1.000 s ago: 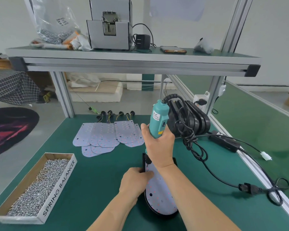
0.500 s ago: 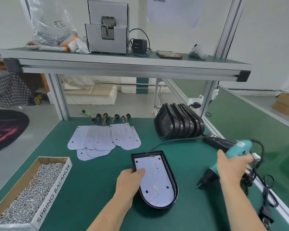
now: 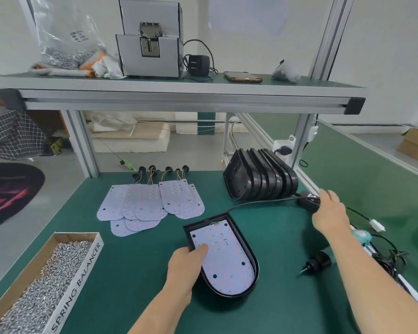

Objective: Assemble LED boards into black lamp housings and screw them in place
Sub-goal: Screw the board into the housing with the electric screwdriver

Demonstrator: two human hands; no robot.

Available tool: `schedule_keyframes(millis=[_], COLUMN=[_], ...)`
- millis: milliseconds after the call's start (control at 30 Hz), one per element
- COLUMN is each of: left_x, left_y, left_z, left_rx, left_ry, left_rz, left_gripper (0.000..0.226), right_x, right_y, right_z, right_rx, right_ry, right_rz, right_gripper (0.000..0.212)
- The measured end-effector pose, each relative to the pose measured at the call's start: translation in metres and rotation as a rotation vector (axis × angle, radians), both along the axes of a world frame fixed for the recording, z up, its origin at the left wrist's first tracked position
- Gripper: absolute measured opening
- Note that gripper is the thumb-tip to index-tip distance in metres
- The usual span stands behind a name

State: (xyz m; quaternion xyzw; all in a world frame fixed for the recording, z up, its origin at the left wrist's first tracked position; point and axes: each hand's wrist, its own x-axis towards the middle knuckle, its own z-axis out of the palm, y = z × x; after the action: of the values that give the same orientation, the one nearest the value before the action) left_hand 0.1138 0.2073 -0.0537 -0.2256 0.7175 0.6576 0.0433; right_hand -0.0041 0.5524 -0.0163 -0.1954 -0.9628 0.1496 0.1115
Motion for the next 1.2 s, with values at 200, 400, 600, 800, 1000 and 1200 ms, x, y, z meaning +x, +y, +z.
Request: schedule_keyframes(millis=[200, 400, 600, 800, 1000, 1200], left_x=[-0.003, -0.004, -0.002, 0.000, 0.001, 0.002], left_y=[-0.001, -0.002, -0.002, -0.002, -0.001, 0.002], left_z=[-0.001, -0.004, -0.002, -0.001, 0.001, 0.003], left_rx=[-0.009, -0.027, -0.016, -0.047, -0.073, -0.083], left_ry=[-0.014, -0.015, -0.029, -0.015, -0.037, -0.040], left_rz=[0.007, 0.012, 0.001, -0.017, -0.020, -0.016], left_gripper=[0.022, 0.027, 0.025, 0.024, 0.024, 0.028], right_x=[-0.026, -0.015, -0.004, 0.002, 0.016, 0.039], right_y=[0.019, 0.017, 0.008, -0.014, -0.010, -0.027], right_z=[-0.003, -0.007, -0.001, 0.033, 0.050, 0.044], right_rx=[0.092, 0.246, 0.379, 0.327, 0.266, -0.081], right_ry=[-0.003, -0.093, -0.151, 0.176, 0.403, 0.600], right_rz=[0.089, 0.189, 0.141, 0.209, 0.217, 0.218], right_gripper=[0.036, 0.016, 0.022, 0.010, 0.029, 0.011])
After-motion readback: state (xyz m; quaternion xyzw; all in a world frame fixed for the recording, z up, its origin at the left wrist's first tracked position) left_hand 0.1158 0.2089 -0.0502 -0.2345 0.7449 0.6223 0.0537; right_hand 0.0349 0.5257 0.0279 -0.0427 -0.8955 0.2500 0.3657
